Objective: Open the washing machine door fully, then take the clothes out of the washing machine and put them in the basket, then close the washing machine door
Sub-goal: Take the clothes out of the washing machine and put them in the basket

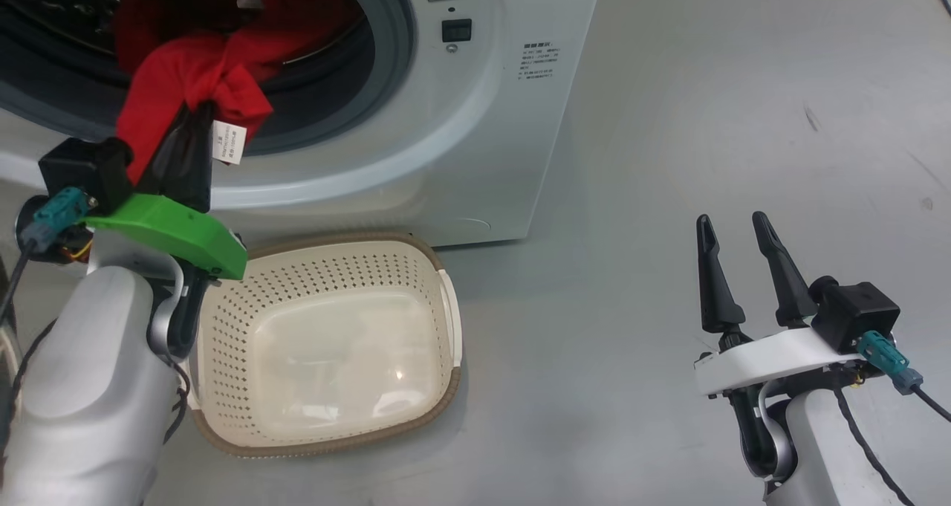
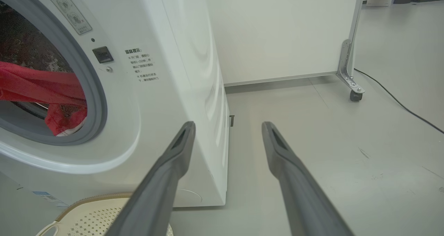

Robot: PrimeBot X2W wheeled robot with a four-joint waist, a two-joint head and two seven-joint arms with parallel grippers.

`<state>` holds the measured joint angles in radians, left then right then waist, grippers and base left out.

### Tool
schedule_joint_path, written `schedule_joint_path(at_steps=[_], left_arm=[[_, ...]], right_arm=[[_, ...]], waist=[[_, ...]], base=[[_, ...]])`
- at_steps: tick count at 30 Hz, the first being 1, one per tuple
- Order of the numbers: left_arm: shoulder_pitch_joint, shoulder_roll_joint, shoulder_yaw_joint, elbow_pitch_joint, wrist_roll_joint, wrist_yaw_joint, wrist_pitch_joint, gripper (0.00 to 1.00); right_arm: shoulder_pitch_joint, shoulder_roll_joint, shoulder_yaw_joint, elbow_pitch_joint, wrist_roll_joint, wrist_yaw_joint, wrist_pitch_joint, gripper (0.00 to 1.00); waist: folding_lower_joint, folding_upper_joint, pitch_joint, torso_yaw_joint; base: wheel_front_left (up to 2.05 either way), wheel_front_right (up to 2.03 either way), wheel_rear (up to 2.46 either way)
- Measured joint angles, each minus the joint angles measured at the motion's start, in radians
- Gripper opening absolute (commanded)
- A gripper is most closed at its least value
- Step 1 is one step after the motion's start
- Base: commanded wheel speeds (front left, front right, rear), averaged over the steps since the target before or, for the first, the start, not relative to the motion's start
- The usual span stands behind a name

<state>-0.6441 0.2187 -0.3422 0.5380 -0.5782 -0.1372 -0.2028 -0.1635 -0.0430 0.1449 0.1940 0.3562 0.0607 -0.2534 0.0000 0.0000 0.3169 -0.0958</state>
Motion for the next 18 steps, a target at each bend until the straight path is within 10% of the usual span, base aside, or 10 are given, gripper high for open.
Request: schedule_joint_path(at_steps=[18], left_arm=[[0.131,0.033,0.068,-0.247,-0.002,0.000,-0.049,0.00]], right_arm=[[0.053,0.000,0.007,0.016,-0.006,0.011,0.000,1.00]], waist=[[0.0000,0.0000,-0.138,0.060]], base=[[0.00,0.00,0.00]])
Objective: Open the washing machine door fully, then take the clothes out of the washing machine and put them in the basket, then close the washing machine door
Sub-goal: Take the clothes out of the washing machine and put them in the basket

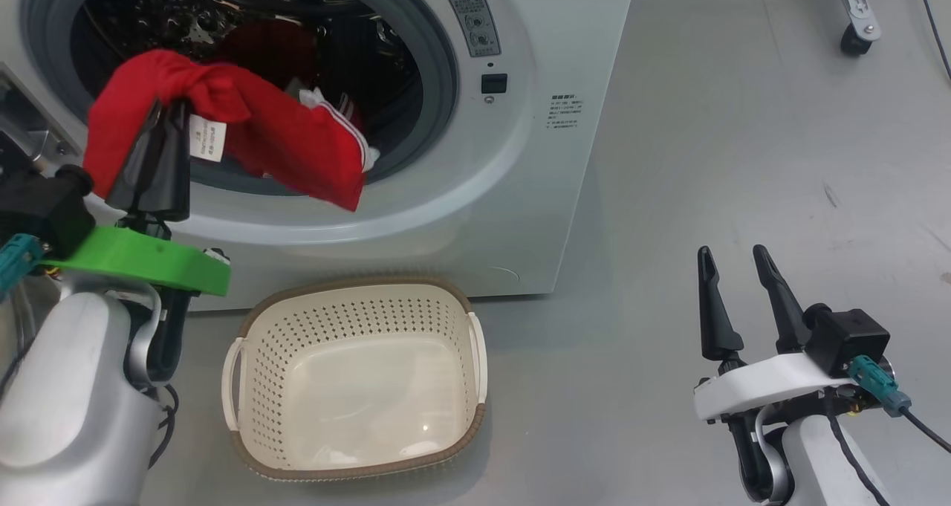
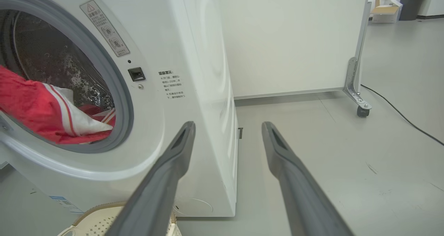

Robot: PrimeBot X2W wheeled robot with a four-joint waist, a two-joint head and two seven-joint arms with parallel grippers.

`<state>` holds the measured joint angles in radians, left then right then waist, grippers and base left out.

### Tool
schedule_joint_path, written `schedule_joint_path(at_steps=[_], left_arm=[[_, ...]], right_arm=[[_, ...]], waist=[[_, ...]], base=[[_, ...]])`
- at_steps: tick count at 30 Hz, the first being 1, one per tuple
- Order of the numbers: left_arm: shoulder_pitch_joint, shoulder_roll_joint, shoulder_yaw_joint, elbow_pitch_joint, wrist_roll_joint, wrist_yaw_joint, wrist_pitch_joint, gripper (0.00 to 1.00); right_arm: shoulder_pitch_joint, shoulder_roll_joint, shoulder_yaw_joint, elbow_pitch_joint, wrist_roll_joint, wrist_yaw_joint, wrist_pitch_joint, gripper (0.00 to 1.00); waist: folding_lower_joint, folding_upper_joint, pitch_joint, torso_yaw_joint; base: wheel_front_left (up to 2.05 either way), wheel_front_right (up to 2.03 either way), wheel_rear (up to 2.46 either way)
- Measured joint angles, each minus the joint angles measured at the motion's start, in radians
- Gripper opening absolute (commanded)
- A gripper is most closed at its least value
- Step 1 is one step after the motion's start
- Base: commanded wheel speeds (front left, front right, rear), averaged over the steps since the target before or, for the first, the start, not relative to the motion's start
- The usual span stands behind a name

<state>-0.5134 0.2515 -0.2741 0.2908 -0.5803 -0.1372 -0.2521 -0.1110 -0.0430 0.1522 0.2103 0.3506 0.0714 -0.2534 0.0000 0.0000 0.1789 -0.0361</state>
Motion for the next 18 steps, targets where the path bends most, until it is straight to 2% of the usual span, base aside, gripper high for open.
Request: schedule_joint_path(at_steps=[9,18], left_arm=[[0.004,-0.006,0.086,-0.185,0.003,0.000,0.000,0.00],[0.019,0.003,0.113,-0.273,0.047,0.005,-0.005,0.00]], right_arm=[[0.009,0.000,0.006,0.000,0.000,0.007,0.000,1.00],[0.013,0.000,0.014,0.000,0.002,0.007,0.000,1.00]], waist=[[0.0000,0.0000,-0.009,-0.001],[0.0000,0.0000,-0.015,-0.014]], base=[[0.00,0.00,0.00],[0.00,0.00,0.00]])
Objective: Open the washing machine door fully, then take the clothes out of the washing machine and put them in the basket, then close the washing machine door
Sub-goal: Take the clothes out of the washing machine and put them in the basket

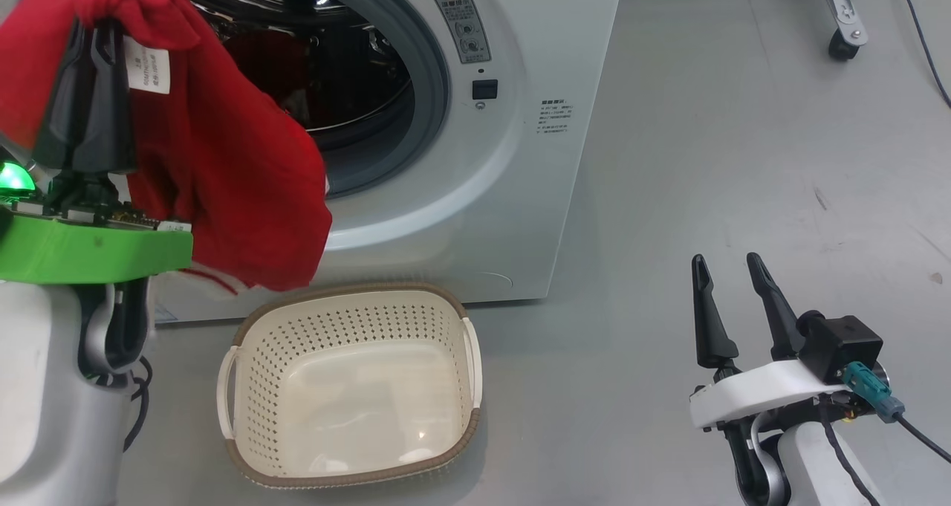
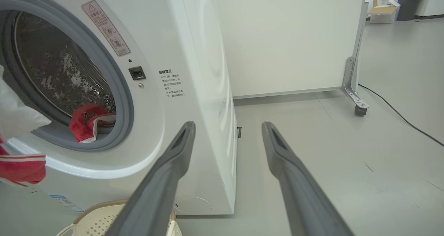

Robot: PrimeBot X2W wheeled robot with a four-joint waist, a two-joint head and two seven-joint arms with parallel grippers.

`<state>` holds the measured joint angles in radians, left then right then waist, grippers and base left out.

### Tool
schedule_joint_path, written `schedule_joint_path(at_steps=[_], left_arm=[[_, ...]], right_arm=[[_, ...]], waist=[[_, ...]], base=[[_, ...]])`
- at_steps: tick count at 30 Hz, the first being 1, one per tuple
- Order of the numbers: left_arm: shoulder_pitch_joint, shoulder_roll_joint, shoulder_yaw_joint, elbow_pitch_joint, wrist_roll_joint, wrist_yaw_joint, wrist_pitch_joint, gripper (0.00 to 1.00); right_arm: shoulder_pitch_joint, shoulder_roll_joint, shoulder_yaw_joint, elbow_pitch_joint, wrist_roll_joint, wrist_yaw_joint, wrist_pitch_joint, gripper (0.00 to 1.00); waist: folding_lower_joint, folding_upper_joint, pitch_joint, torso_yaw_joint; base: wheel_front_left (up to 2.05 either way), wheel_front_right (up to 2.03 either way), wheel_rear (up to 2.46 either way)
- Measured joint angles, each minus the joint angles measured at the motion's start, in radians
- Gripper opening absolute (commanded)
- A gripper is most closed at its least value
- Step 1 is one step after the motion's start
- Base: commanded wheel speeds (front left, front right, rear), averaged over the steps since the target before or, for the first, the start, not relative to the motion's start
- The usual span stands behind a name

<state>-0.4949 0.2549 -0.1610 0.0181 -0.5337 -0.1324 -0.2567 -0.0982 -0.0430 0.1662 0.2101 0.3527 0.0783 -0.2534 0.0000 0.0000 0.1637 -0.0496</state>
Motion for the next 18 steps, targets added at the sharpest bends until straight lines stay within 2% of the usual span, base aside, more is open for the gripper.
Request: schedule_joint_path(at_steps=[11,18], left_arm=[[0.113,0.013,-0.048,-0.005,0.007,0.000,0.017,0.00],[0.171,0.013,-0.065,-0.019,0.007,0.013,0.050,0.00]], right_arm=[[0.006,0.000,0.004,-0.002,0.006,0.000,0.000,1.00],[0.006,0.000,0.006,-0.021,0.004,0.000,0.000,1.00]], waist=[[0.0000,0.0000,0.000,-0.012],[0.0000,0.0000,0.043,-0.015]], base=[[0.00,0.00,0.00],[0.00,0.00,0.00]])
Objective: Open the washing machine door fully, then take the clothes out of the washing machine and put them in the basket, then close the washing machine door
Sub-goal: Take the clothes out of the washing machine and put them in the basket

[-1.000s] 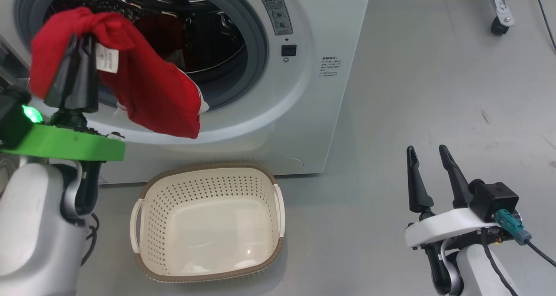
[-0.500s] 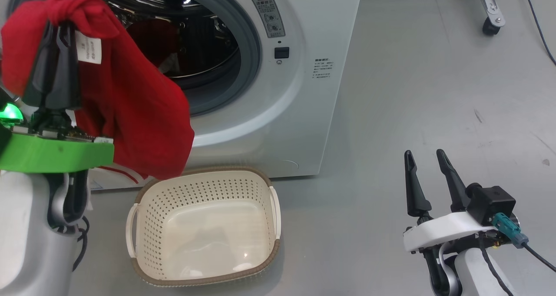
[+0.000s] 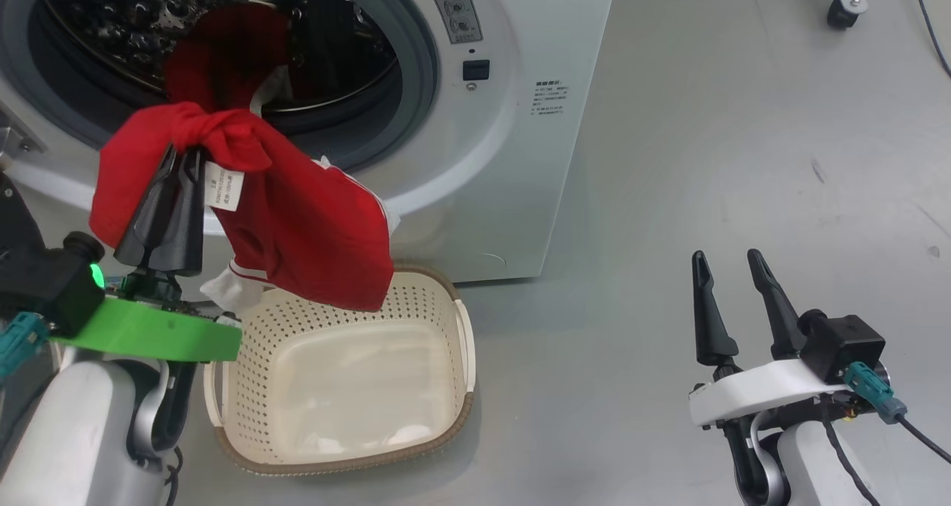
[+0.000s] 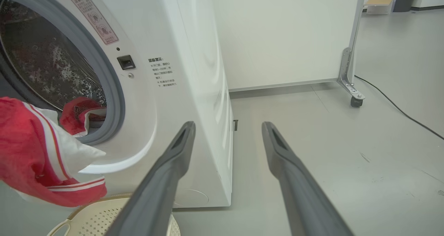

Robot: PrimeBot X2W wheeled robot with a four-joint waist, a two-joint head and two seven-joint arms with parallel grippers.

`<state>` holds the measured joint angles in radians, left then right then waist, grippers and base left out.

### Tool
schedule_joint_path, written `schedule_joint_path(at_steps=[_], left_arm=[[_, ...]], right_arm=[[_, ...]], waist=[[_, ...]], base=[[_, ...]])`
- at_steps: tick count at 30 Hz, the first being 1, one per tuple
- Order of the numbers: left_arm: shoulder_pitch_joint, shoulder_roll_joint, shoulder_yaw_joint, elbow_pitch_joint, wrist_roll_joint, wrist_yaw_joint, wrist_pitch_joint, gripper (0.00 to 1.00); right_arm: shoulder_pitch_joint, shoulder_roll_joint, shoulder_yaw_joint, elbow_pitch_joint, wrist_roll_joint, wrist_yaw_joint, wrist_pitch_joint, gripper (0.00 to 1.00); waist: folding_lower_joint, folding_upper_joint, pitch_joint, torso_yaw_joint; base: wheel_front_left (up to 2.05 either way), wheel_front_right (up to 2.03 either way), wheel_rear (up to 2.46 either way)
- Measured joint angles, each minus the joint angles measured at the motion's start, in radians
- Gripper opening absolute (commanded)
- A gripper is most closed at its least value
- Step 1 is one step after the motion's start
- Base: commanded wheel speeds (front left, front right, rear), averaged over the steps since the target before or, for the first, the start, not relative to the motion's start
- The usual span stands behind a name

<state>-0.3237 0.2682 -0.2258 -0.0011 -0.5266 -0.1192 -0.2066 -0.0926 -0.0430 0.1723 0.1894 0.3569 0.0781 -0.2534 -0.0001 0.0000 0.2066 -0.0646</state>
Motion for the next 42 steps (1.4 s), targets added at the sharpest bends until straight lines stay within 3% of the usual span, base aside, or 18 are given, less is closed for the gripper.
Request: schedule_joint_path(at_steps=[10,21,42], left_arm=[[0.035,0.001,-0.030,0.038,0.000,0.000,0.032,0.00],[0.043,0.020,-0.051,0.189,0.001,0.000,0.083,0.00],[-0.097,0.049,-0.095,0.476,0.027,-0.001,0.163,0.00]], right_arm=[[-0.020,0.000,0.000,-0.028,-0.007,0.000,0.000,1.00],[-0.074,-0.001,0.020,-0.057,-0.006,-0.001,0.000,1.00],[-0.157,-0.001,0.048,-0.088,0.021,-0.020,0.000,1.00]], waist=[[0.0000,0.0000,0.091,-0.007],[0.0000,0.0000,0.206,-0.033],[0.0001,0.0000,0.407,-0.156]], base=[[0.00,0.00,0.00],[0.00,0.00,0.00],[0.00,0.00,0.00]])
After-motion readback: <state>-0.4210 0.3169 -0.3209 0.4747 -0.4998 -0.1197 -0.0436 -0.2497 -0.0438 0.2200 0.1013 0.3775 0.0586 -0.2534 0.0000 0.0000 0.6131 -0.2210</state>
